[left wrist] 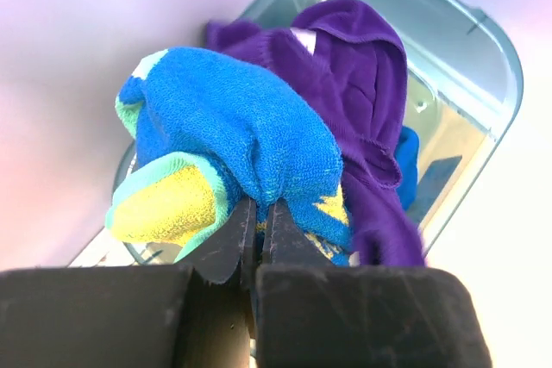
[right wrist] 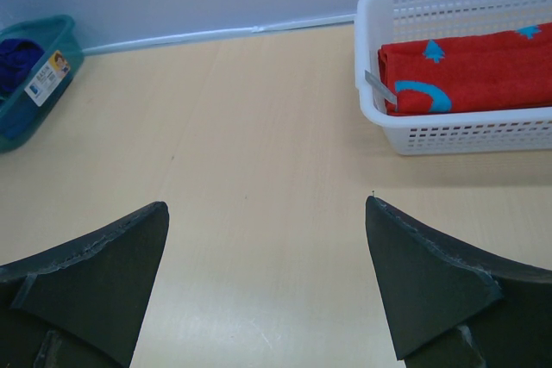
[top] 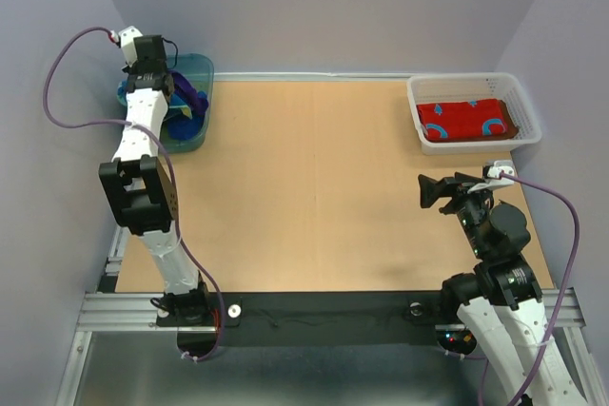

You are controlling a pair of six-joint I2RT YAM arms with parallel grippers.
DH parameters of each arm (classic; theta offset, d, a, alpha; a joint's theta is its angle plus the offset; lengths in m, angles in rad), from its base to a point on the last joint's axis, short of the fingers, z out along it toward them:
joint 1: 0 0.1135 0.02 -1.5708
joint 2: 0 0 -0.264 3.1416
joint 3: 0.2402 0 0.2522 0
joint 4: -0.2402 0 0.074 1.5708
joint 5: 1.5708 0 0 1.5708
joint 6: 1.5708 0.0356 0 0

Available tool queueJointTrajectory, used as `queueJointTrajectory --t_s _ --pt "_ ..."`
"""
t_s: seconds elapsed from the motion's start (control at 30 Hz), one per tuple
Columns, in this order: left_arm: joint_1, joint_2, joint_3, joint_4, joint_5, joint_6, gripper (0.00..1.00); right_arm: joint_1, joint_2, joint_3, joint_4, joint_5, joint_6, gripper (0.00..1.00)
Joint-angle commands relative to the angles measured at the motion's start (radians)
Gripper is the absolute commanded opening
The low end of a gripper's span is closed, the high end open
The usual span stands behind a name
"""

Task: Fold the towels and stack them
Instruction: Grab crumpled towel

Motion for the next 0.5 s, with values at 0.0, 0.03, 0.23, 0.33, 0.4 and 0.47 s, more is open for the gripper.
queueJointTrajectory --t_s 0.0,0.03,0.23,0.33,0.4,0.47 --pt "0.009 0.025 -0.039 0.017 -0.013 -0.016 0.10 0.008 -0.001 -0.012 0.062 -0.002 -0.011 1.00" --pt "0.014 0.024 -0.061 0.026 -0.001 -0.028 0.17 0.008 0.002 -0.012 0.062 -0.003 -0.011 1.00" --pt "0.032 -0.054 -0.144 0.085 0.073 -0.058 0.66 0.010 0.007 -0.014 0.064 -0.005 -0.012 1.00" --pt "0.031 -0.065 -0.144 0.079 0.097 -0.056 0.67 0.008 0.007 -0.014 0.065 -0.007 -0.012 1.00" --pt "0.032 -0.064 -0.154 0.074 0.102 -0.059 0.69 0.008 0.007 -0.017 0.064 -0.007 -0.014 1.00" --pt "0.034 -0.059 -0.174 0.074 0.088 -0.061 0.70 0.008 0.009 -0.015 0.065 -0.007 -0.014 1.00"
